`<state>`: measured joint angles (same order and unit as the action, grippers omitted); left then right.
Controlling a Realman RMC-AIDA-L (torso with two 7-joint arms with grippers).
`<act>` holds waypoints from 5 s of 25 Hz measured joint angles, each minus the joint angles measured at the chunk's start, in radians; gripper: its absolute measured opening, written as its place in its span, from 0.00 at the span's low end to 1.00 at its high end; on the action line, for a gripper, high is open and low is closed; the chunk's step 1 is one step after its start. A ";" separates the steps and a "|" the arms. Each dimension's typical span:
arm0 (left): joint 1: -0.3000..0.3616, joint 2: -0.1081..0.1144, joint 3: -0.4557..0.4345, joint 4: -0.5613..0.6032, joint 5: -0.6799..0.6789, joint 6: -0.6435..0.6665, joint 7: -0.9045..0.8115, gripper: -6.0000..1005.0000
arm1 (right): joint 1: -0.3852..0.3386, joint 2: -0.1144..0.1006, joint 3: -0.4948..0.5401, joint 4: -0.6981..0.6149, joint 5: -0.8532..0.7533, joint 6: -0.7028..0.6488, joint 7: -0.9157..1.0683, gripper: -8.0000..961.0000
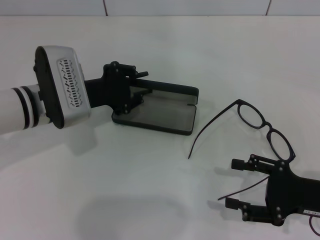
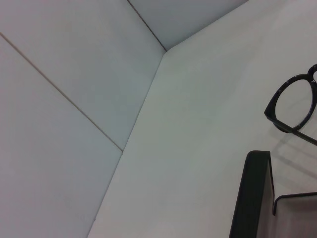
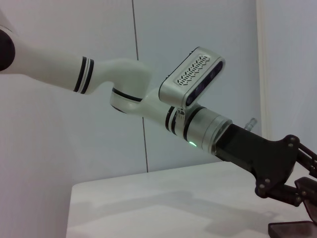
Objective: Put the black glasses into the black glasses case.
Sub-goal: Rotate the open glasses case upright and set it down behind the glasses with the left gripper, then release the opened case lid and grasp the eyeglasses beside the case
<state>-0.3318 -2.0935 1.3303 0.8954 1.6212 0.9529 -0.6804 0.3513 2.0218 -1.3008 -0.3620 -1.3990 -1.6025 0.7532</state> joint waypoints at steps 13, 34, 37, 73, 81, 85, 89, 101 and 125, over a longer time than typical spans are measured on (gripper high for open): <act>0.020 0.001 0.014 0.072 0.080 0.013 -0.141 0.34 | -0.003 0.000 0.000 0.000 0.001 -0.001 0.000 0.79; 0.098 0.001 0.004 0.318 0.165 0.120 -0.501 0.54 | -0.002 0.000 0.000 -0.001 0.003 -0.002 -0.002 0.79; 0.112 0.002 -0.025 0.365 0.142 0.167 -0.614 0.65 | -0.004 -0.001 0.001 -0.002 0.017 -0.003 0.000 0.79; 0.176 0.007 -0.504 0.007 0.320 0.755 -0.551 0.88 | 0.313 -0.192 0.369 -0.680 -0.756 -0.126 1.382 0.79; 0.170 0.005 -0.505 0.011 0.321 0.758 -0.553 0.88 | 0.481 -0.142 0.367 -0.626 -1.055 -0.158 1.578 0.78; 0.158 0.006 -0.505 0.008 0.321 0.758 -0.553 0.88 | 0.540 -0.113 0.360 -0.575 -1.092 -0.156 1.639 0.78; 0.152 0.006 -0.505 0.008 0.321 0.757 -0.553 0.88 | 0.596 -0.073 0.340 -0.518 -1.136 -0.129 1.657 0.78; 0.153 0.006 -0.512 0.013 0.321 0.753 -0.550 0.88 | 0.620 -0.011 0.250 -0.465 -1.242 -0.030 1.714 0.78; 0.151 0.006 -0.512 0.015 0.320 0.751 -0.545 0.88 | 0.626 0.003 0.136 -0.414 -1.227 0.089 1.776 0.78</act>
<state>-0.1810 -2.0877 0.8179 0.9100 1.9414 1.7035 -1.2256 0.9776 2.0249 -1.1648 -0.7765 -2.6262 -1.5134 2.5289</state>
